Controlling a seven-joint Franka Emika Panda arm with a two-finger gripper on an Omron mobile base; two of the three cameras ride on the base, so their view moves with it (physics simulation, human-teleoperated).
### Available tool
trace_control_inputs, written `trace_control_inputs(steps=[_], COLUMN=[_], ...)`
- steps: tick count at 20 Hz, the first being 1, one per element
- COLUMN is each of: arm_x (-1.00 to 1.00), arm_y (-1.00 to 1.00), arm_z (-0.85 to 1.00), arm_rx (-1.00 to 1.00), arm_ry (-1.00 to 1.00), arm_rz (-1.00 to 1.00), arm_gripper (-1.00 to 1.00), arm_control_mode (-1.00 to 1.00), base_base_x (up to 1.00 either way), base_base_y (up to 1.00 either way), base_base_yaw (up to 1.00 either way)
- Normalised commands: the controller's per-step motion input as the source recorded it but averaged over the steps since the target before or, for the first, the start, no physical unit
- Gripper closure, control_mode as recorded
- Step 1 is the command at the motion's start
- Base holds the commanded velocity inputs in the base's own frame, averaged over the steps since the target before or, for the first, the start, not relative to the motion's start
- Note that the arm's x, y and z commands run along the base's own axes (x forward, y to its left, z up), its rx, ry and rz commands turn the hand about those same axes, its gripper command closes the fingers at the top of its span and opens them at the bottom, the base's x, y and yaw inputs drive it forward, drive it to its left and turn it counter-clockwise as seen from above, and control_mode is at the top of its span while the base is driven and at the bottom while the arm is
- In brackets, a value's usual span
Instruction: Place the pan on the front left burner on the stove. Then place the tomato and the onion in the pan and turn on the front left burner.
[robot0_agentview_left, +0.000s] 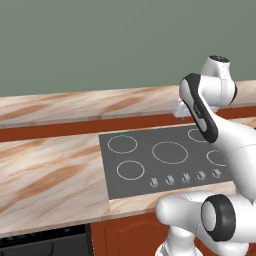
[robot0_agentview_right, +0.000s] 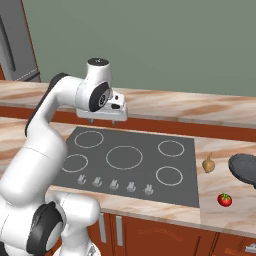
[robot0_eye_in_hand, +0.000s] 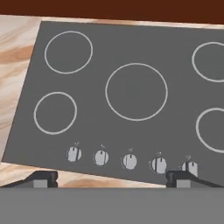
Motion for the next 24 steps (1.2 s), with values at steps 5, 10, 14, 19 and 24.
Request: trace_control_inputs(steps=[5, 10, 14, 19, 24], arm_x=[-0.05, -0.14, -0.09, -0.03, -0.04], arm_y=[-0.69, -0.70, -0.66, -0.65, -0.68], arm_z=[0.00, 0.00, 0.00, 0.00, -0.06], arm_rx=[0.00, 0.00, 0.00, 0.00, 0.00], arm_ry=[0.02, 0.02, 0.04, 0.05, 0.06], arm_rz=[-0.03, -0.04, -0.07, -0.08, -0.11], arm_gripper=[-1.00, -1.00, -1.00, -1.00, -1.00], arm_control_mode=[-1.00, -1.00, -1.00, -1.00, -1.00], base_base_x=[0.00, 0.00, 0.00, 0.00, 0.00], base_base_y=[0.00, 0.00, 0.00, 0.00, 0.00], base_base_yaw=[0.00, 0.00, 0.00, 0.00, 0.00])
